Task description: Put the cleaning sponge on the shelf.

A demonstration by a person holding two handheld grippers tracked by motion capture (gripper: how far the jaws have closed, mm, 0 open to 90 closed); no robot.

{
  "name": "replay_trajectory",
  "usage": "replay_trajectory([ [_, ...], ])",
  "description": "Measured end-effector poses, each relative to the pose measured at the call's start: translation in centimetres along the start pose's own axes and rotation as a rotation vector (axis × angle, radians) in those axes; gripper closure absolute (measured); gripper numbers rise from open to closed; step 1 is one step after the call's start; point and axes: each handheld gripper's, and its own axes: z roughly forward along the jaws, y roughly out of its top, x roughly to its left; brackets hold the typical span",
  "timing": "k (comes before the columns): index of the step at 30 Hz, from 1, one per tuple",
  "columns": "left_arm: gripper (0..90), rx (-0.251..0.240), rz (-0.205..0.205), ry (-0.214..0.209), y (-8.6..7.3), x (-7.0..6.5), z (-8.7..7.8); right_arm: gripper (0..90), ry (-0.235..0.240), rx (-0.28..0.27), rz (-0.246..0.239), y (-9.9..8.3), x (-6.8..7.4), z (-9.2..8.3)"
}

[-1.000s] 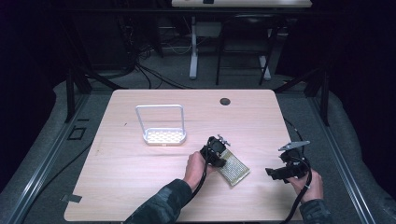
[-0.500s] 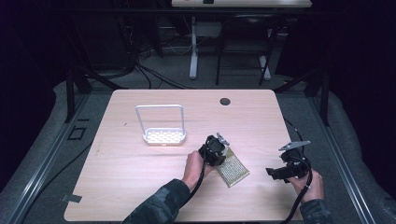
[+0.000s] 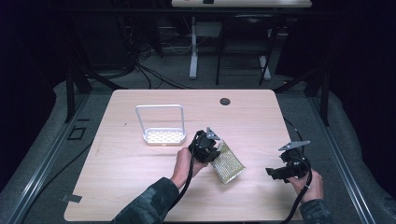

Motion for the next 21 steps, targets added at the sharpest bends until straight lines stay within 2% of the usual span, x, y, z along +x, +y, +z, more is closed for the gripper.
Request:
replay_trajectory([
  [13, 79.0, -0.019, 0.01, -0.006, -1.9, 0.8, -3.0, 9.3, 0.0, 0.0, 0.0, 0.1, 0.1, 0.0],
  [21, 78.9, -0.042, -0.004, 0.014, -3.5, 1.9, -5.3, 9.3, -0.003, 0.006, -0.003, 0.1, 0.2, 0.0],
])
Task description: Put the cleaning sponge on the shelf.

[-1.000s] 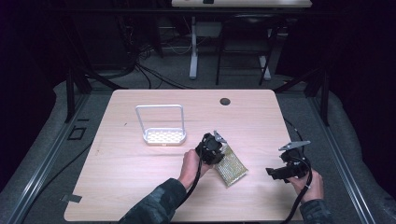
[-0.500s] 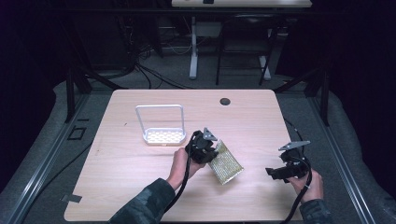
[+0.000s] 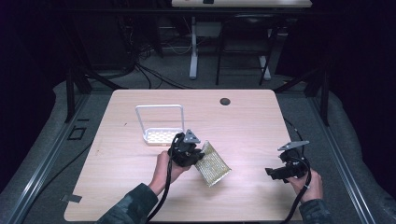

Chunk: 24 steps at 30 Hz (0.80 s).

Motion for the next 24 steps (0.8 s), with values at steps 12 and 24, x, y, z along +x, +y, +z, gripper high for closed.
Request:
replay_trajectory([
  [12, 78.9, -0.044, -0.038, 0.037, -1.7, 1.4, -3.0, 9.1, -0.002, -0.021, 0.002, 0.1, 0.1, -0.3],
  [24, 79.0, -0.072, -0.081, 0.084, -3.2, 3.1, -5.4, 9.1, -0.004, -0.028, 0.001, 0.1, 0.2, -0.4],
])
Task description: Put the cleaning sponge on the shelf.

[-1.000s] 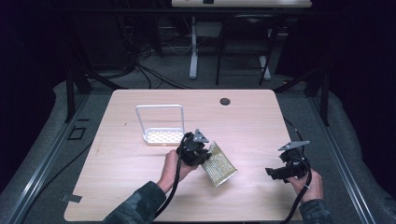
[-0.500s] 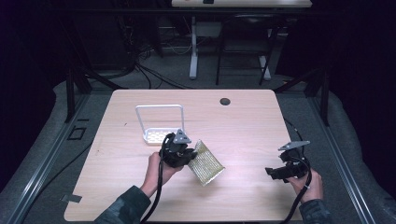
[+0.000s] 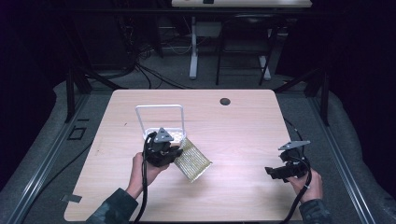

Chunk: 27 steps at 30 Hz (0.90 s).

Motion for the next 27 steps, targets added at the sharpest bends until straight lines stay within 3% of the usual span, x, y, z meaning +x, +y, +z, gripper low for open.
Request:
replay_trajectory([
  [6, 79.0, -0.03, -0.051, 0.019, -0.9, 1.5, -0.9, 9.2, 0.0, 0.01, -0.003, 0.0, 0.0, 0.1],
  [20, 78.9, -0.066, -0.109, 0.095, -1.9, 3.9, -2.5, 9.2, 0.005, 0.004, -0.004, 0.0, 0.0, 0.2],
  [27, 78.9, -0.082, -0.145, 0.132, -2.4, 4.8, -2.5, 9.3, 0.003, 0.008, -0.006, 0.0, 0.0, 0.1],
])
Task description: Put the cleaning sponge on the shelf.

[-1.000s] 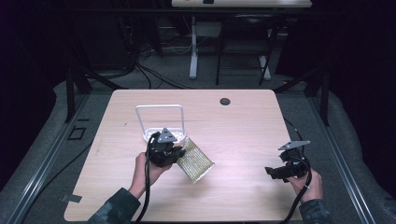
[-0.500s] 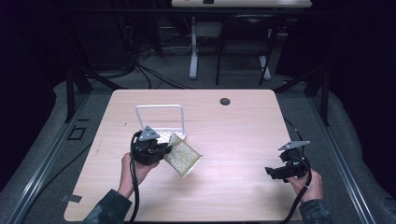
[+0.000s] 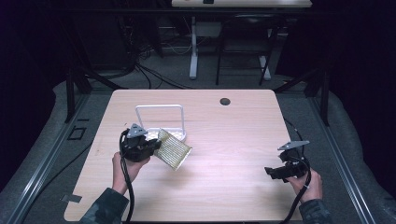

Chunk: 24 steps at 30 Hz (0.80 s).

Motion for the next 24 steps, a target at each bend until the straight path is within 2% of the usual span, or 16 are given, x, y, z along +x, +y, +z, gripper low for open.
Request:
replay_trajectory([
  [6, 78.9, -0.013, -0.02, 0.032, -0.3, 0.6, 0.2, 9.3, -0.001, -0.003, -0.002, 0.0, -0.1, 0.0],
  [7, 78.9, -0.019, -0.038, 0.04, -0.3, 0.9, 0.2, 9.3, -0.001, -0.005, -0.002, 0.0, 0.0, 0.0],
  [16, 79.0, -0.033, -0.055, 0.081, -0.4, 1.6, 0.1, 9.4, -0.004, 0.001, -0.002, 0.0, 0.0, 0.0],
  [20, 78.9, -0.028, -0.054, 0.098, -0.4, 1.8, 0.4, 9.4, -0.003, -0.004, 0.0, 0.0, 0.0, 0.0],
  [24, 79.0, -0.037, -0.07, 0.128, -0.4, 2.0, 0.9, 9.4, -0.004, -0.004, -0.002, 0.0, 0.0, 0.0],
])
